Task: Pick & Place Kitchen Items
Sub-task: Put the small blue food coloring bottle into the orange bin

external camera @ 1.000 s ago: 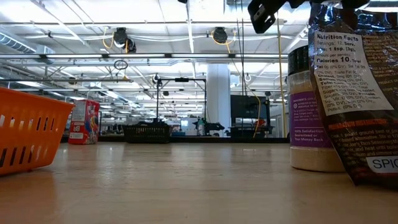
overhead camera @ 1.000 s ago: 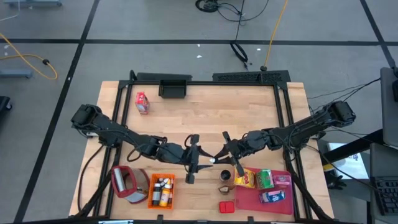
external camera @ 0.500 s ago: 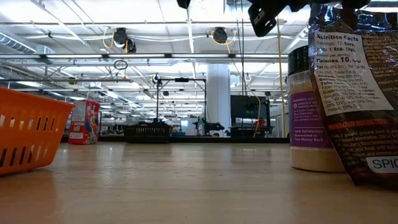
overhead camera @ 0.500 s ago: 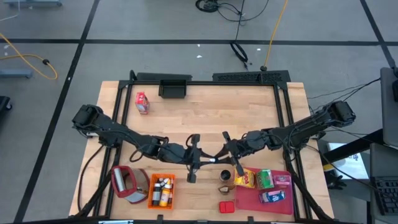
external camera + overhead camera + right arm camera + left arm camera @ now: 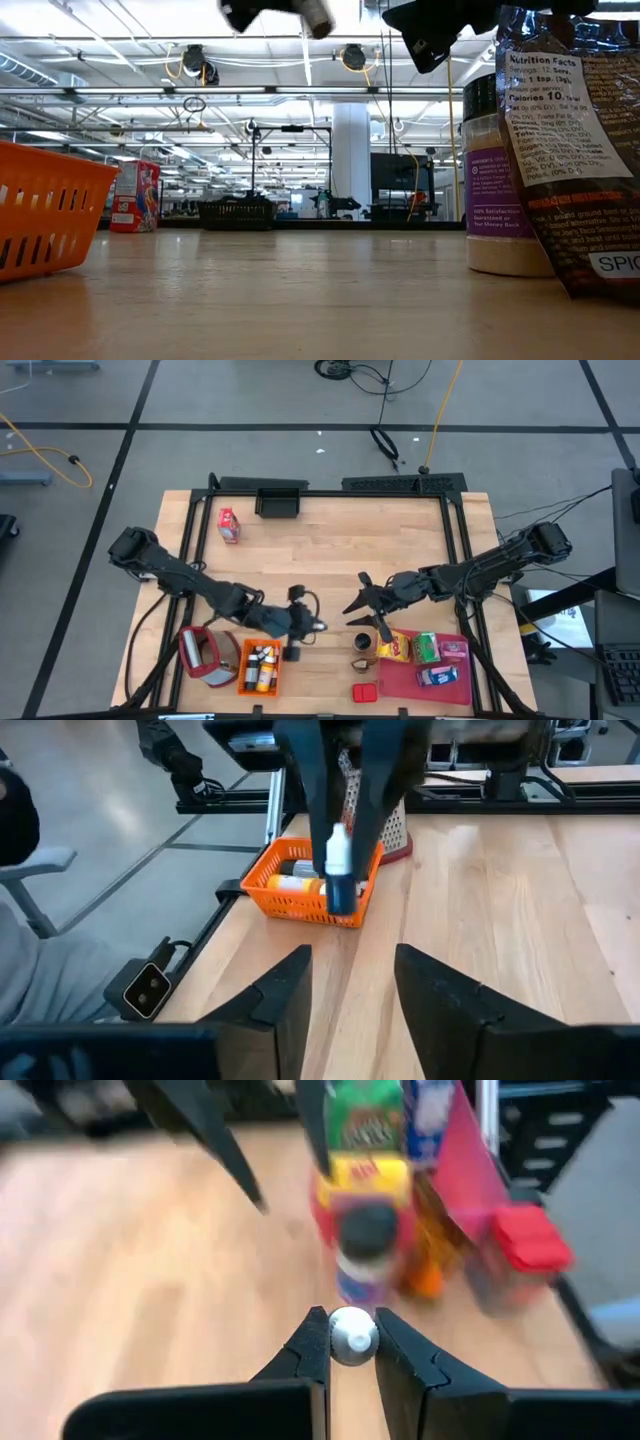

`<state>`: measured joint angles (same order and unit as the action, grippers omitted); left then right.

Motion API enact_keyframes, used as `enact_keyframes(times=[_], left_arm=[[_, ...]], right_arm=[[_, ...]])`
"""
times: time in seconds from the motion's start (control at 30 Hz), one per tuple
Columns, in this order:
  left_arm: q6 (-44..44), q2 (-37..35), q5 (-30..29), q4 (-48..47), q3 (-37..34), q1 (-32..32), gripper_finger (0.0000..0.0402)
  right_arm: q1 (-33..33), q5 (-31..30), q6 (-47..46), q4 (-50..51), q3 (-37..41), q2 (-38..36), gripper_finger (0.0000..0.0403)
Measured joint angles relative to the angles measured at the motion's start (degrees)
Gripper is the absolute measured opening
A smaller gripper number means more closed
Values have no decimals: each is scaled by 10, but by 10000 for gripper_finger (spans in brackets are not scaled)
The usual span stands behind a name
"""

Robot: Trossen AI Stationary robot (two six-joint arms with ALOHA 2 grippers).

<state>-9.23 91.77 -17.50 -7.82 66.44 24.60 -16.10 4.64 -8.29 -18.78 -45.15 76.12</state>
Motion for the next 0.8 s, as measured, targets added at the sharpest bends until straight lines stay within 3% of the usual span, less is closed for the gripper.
enact_keyframes(times=[0.27, 0.8], left_arm=[[-233, -20, 47, -195, 0, 66, 42], [-602, -21, 135, -399, 1, 131, 54]], right_arm=[[0, 0, 0, 6, 0, 0, 141], [0, 0, 0, 5, 0, 0, 141]])
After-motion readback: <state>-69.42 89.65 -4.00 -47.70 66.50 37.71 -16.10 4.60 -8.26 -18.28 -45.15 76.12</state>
